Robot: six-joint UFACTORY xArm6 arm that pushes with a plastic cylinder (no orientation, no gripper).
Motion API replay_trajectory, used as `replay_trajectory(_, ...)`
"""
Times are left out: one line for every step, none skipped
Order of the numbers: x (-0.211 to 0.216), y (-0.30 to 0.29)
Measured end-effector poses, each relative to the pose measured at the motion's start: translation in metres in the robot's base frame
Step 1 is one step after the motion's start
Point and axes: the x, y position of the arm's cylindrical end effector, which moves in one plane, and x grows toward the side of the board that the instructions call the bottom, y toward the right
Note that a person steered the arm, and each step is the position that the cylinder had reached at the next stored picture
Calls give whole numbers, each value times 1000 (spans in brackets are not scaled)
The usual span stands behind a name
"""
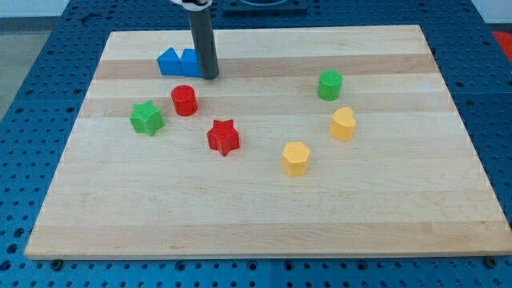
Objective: Move the green star closer to the green circle
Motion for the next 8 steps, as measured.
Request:
replay_trajectory(2, -32)
replay_trajectory(7, -77)
replay_trajectory(27, -114)
replay_trajectory(63, -129)
replay_trajectory(94, -118)
replay_trajectory(97, -94)
replay_trajectory(97, -52)
replay_trajectory(98, -33)
